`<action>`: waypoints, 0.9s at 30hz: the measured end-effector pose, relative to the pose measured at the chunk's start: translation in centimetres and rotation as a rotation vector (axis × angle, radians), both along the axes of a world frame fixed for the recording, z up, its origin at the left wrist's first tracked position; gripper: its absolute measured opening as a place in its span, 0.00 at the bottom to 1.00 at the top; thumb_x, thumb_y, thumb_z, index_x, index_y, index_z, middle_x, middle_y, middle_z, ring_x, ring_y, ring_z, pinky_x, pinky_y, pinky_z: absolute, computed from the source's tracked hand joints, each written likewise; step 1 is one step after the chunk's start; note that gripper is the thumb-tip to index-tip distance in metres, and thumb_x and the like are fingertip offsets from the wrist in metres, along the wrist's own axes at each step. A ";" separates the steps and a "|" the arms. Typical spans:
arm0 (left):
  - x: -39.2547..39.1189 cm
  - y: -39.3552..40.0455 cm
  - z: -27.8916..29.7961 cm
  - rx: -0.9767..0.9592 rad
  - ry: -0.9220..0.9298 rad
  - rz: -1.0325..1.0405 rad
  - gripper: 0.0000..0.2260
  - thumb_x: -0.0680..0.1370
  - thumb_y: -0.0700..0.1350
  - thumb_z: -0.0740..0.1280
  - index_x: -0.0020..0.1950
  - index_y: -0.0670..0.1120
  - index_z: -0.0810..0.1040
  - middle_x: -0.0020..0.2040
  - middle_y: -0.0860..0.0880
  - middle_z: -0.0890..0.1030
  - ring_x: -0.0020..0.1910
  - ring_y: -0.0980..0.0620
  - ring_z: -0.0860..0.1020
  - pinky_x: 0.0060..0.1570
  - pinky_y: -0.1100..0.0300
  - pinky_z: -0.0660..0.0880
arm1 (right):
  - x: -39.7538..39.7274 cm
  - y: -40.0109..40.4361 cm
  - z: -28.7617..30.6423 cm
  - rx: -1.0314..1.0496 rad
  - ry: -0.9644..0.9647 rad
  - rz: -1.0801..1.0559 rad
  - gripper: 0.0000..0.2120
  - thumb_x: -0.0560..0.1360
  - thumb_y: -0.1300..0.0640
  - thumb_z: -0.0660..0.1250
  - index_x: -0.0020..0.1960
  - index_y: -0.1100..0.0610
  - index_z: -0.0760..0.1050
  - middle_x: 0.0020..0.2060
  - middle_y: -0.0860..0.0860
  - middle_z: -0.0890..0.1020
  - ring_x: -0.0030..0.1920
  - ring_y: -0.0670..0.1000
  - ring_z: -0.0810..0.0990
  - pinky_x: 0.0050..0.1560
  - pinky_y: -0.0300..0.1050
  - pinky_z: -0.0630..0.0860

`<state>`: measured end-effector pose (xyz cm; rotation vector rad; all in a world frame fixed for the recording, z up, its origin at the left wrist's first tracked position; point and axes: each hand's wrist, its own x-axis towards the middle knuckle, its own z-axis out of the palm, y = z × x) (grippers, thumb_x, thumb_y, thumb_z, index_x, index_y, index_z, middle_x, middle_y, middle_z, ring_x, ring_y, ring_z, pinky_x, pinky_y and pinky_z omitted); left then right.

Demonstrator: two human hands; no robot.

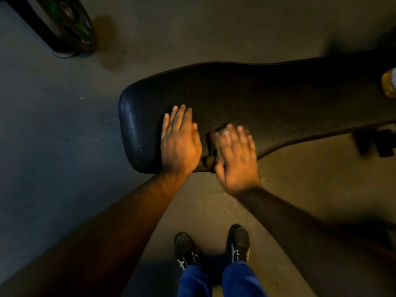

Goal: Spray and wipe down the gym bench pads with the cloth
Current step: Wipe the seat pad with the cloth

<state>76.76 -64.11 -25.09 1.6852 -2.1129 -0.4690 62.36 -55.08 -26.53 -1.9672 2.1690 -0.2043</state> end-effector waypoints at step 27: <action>-3.4 -3.6 -1.9 0.113 -0.374 -0.178 0.26 0.82 0.53 0.50 0.76 0.42 0.62 0.77 0.40 0.62 0.77 0.42 0.58 0.75 0.47 0.51 | -7.8 -20.6 0.2 0.116 0.014 -0.220 0.30 0.83 0.41 0.52 0.80 0.54 0.60 0.81 0.57 0.58 0.82 0.59 0.52 0.80 0.59 0.49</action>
